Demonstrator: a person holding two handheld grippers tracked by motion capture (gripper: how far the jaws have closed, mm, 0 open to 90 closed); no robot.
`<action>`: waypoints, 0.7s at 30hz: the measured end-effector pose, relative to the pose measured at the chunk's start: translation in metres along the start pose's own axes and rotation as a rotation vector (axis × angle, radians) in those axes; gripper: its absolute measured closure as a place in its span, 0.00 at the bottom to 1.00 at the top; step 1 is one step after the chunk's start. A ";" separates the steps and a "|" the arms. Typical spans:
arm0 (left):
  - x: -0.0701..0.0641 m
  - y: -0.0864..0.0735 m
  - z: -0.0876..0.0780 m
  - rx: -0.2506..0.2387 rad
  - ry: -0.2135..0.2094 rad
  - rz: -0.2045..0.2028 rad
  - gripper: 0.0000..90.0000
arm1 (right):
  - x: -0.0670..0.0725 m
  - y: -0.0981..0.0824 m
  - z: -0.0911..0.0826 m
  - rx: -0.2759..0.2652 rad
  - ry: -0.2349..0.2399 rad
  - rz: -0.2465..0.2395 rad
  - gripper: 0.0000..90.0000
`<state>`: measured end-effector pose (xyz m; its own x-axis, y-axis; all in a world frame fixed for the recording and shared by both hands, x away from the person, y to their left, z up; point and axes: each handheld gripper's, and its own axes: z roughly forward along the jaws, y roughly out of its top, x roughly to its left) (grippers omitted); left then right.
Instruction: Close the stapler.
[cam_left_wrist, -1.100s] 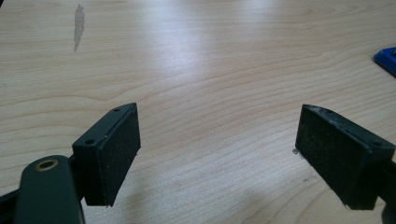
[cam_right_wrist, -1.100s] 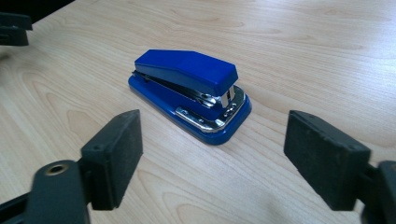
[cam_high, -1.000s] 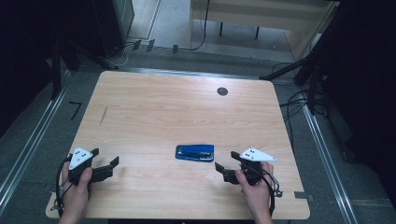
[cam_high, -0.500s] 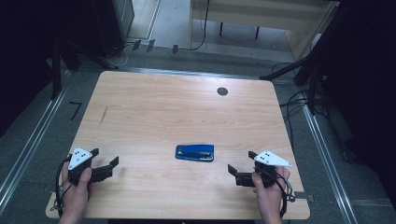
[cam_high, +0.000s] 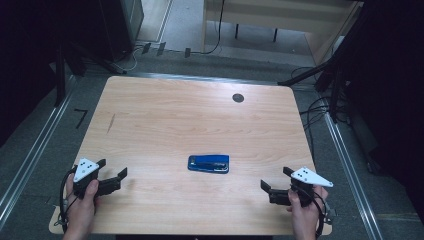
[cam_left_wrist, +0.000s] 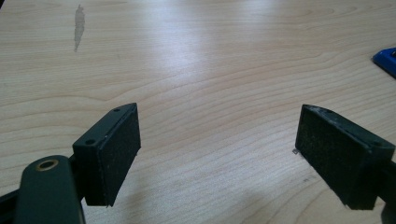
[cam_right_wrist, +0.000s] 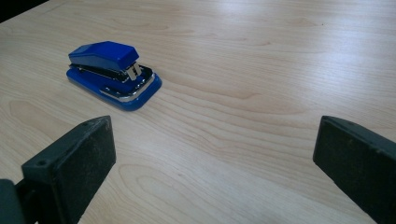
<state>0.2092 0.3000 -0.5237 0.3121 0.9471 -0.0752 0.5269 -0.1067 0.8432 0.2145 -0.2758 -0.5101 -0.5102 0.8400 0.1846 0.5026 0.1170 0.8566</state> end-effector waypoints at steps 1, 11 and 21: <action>0.000 0.000 0.000 0.000 0.001 0.000 0.16 | -0.002 -0.001 -0.002 0.001 0.000 0.002 0.00; 0.000 0.000 0.000 -0.001 0.000 0.001 0.16 | -0.022 -0.008 -0.020 -0.024 -0.064 0.006 0.00; 0.000 0.000 0.000 -0.001 0.003 0.000 0.16 | -0.039 -0.015 -0.037 -0.045 -0.089 0.009 0.00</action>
<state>0.2091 0.2999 -0.5237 0.3101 0.9478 -0.0735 0.5263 -0.1068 0.8436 0.2011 -0.3297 -0.5126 -0.4412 0.8847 0.1506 0.4739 0.0871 0.8763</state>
